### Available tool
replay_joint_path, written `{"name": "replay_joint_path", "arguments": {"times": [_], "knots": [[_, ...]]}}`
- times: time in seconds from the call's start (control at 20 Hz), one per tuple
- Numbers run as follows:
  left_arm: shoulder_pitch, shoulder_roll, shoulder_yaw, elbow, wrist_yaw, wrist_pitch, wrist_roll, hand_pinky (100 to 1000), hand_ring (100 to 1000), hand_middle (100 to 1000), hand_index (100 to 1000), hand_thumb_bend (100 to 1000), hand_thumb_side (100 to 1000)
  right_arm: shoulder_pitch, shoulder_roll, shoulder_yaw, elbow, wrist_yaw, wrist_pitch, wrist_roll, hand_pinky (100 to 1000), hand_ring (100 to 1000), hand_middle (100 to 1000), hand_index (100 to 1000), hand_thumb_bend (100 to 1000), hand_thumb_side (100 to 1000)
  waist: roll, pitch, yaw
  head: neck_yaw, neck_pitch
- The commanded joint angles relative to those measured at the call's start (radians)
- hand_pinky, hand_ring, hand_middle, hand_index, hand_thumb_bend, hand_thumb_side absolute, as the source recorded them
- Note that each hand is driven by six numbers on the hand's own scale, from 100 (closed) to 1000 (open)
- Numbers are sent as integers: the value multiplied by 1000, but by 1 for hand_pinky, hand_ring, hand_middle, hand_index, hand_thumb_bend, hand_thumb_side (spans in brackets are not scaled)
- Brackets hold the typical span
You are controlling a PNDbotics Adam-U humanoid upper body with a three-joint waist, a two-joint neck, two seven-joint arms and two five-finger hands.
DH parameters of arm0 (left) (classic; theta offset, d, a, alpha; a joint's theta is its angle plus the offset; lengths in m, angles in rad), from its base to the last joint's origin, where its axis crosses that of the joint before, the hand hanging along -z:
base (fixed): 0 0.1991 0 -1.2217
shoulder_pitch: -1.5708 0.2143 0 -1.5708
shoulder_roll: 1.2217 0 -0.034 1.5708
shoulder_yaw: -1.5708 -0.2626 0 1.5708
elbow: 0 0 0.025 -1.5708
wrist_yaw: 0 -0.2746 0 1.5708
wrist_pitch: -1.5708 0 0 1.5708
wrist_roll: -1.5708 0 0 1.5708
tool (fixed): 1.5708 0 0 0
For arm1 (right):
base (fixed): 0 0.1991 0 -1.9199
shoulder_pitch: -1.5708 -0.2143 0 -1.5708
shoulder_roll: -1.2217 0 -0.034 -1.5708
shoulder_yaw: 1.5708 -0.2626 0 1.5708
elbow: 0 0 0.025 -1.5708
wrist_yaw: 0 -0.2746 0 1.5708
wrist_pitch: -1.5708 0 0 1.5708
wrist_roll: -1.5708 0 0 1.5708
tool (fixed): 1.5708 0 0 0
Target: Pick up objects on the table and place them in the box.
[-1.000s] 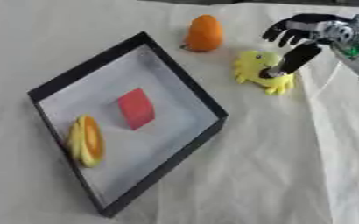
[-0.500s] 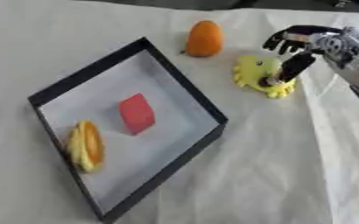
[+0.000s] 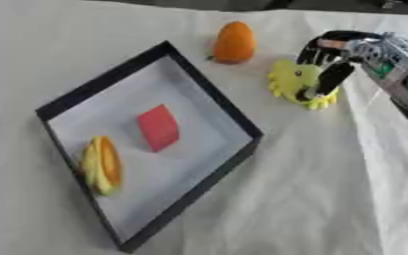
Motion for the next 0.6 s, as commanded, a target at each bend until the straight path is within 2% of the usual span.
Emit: {"name": "replay_joint_path", "arguments": {"times": [0.05, 0.15, 0.6], "knots": [[-5, 21, 22, -15, 4, -1, 3, 851, 794, 747, 808, 390, 578, 12, -38, -10, -45, -34, 9, -16, 826, 719, 580, 654, 371, 100, 3, -1, -3, 2, 11], [-6, 22, 22, -15, 4, -2, 3, 854, 794, 747, 807, 389, 578, 22, -47, -17, -80, -60, 26, -31, 816, 708, 577, 651, 294, 100, 3, -3, -5, 3, 15], [-5, 26, 25, -15, 4, -6, 0, 857, 794, 746, 805, 388, 575, 48, -79, -40, -183, -112, 59, -20, 811, 700, 557, 635, 204, 100, -1, -14, -11, 4, 24]]}}
